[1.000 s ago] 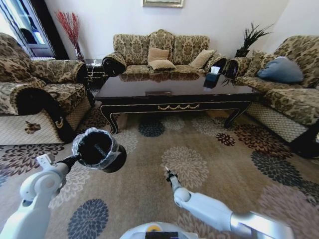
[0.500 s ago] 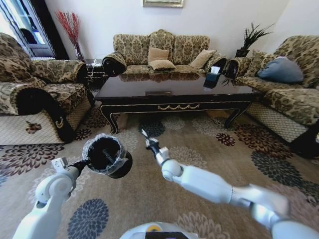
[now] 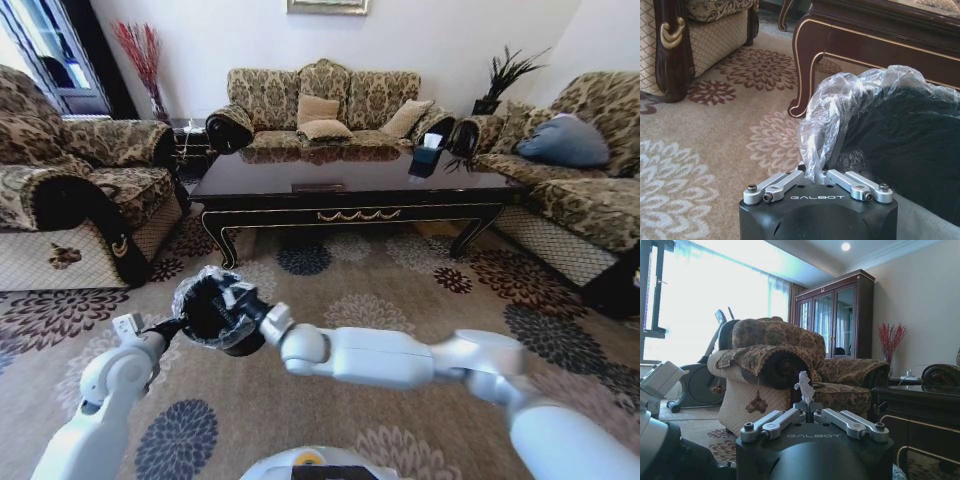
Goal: Move to the front of the table and pick up the trash from the floor, then place it into the trash bin.
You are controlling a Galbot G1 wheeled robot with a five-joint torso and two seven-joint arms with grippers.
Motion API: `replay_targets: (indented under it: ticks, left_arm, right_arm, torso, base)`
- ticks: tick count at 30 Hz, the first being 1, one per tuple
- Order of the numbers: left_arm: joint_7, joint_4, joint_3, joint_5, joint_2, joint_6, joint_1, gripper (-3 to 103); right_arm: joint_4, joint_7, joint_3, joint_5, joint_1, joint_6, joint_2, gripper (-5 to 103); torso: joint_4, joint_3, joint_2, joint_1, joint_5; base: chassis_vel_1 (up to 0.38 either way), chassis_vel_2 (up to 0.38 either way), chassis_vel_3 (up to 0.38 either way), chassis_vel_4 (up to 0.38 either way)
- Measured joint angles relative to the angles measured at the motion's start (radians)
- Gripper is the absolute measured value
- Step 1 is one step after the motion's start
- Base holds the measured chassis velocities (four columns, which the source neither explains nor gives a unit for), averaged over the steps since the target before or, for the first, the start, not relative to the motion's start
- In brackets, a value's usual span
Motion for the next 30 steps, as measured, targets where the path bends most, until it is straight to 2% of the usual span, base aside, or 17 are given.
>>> replay_targets:
  ticks: [3,6,8,9,12,15,17,20,21,23,24,26,27,28,29,30]
  left_arm:
    - [0.000,0.000,-0.008,-0.010,0.010,0.000,-0.001,2]
    - [0.000,0.000,-0.014,-0.015,0.017,0.000,-0.001,2]
    - [0.001,0.000,-0.016,-0.017,0.020,0.000,-0.001,2]
    - [0.001,0.000,-0.017,-0.017,0.020,0.000,-0.001,2]
    - [0.002,0.000,-0.018,-0.017,0.021,0.000,0.002,2]
    - [0.002,-0.001,-0.019,-0.017,0.021,0.000,0.004,2]
    - [0.002,-0.003,-0.024,-0.018,0.022,0.000,0.009,2]
    - [0.003,-0.003,-0.028,-0.018,0.021,0.000,0.013,2]
    - [0.003,-0.002,-0.031,-0.018,0.019,0.000,0.019,2]
    - [0.003,-0.001,-0.031,-0.018,0.017,0.000,0.022,2]
    - [0.003,0.004,-0.033,-0.013,0.013,0.000,0.029,2]
    - [0.004,0.010,-0.036,-0.003,0.007,0.000,0.039,2]
    - [0.004,0.015,-0.044,0.002,0.001,0.000,0.047,2]
    - [0.002,0.017,-0.050,-0.001,-0.003,0.000,0.052,2]
    - [0.002,0.017,-0.050,-0.001,-0.003,0.000,0.052,2]
    - [-0.007,0.018,-0.058,-0.016,-0.009,0.000,0.058,2]
  right_arm:
    - [-0.025,0.000,-0.004,-0.011,-0.001,-0.002,0.011,15]
    - [-0.042,-0.002,-0.005,-0.033,-0.009,-0.002,0.013,20]
    - [-0.053,-0.002,-0.005,-0.049,-0.019,-0.002,0.013,31]
    - [-0.054,-0.002,-0.005,-0.051,-0.020,-0.002,0.012,31]
    - [-0.058,-0.002,-0.002,-0.063,-0.032,-0.002,0.007,47]
    - [-0.055,-0.002,0.000,-0.064,-0.034,-0.002,0.003,52]
    - [-0.048,0.000,0.011,-0.064,-0.035,-0.002,-0.004,65]
    - [-0.046,0.009,0.031,-0.058,-0.037,-0.006,-0.008,70]
    - [-0.046,0.017,0.066,-0.043,-0.042,-0.013,-0.015,81]
    - [-0.048,0.018,0.083,-0.037,-0.043,-0.015,-0.018,81]
    - [-0.058,0.019,0.133,-0.028,-0.048,-0.019,-0.029,86]
    - [-0.068,0.018,0.175,-0.026,-0.053,-0.020,-0.038,86]
    - [-0.093,0.011,0.258,-0.027,-0.073,-0.022,-0.064,99]
    - [-0.108,0.010,0.307,-0.028,-0.089,-0.029,-0.082,100]
    - [-0.108,0.010,0.307,-0.028,-0.089,-0.029,-0.082,100]
    - [-0.124,0.012,0.373,-0.034,-0.115,-0.044,-0.105,100]
  torso:
    - [-0.0002,0.000,0.000,0.000,0.0001]
    - [-0.0001,0.000,0.000,0.000,0.0003]
    - [-0.0001,0.000,0.000,0.000,0.0002]
    - [-0.0002,0.000,0.000,0.000,0.0002]
    - [-0.0001,0.000,0.000,0.000,0.0002]
    - [-0.0002,0.000,0.000,0.000,0.0003]
    - [0.0000,0.000,0.000,0.000,0.0002]
    - [0.0001,0.000,0.000,0.000,0.0003]
    - [0.0001,0.000,0.000,0.000,0.0004]
    - [0.0001,0.000,0.000,0.000,0.0004]
    - [0.0002,0.000,0.000,0.000,0.0004]
    - [0.0001,0.000,0.000,0.000,0.0004]
    - [0.0001,0.000,0.000,0.000,0.0005]
    - [0.0004,0.000,0.000,0.000,0.0005]
    - [0.0004,0.000,0.000,0.000,0.0005]
    - [0.0005,0.000,0.000,0.000,0.0005]
  base:
    - [0.000,0.000,0.000,0.000]
    - [0.000,0.000,0.000,0.000]
    - [0.000,0.000,0.000,0.000]
    - [0.000,0.000,0.000,0.000]
    - [0.000,0.000,0.000,0.000]
    - [0.000,0.000,0.000,0.000]
    - [0.000,0.000,0.000,0.000]
    - [0.000,0.000,0.000,0.000]
    - [0.000,0.000,0.000,0.000]
    - [0.000,0.000,0.000,0.000]
    - [0.000,0.000,0.000,0.000]
    - [0.000,0.000,0.000,0.000]
    - [0.000,0.000,0.000,0.000]
    - [0.000,0.000,0.000,0.000]
    - [0.000,0.000,0.000,0.000]
    - [0.000,0.000,0.000,0.000]
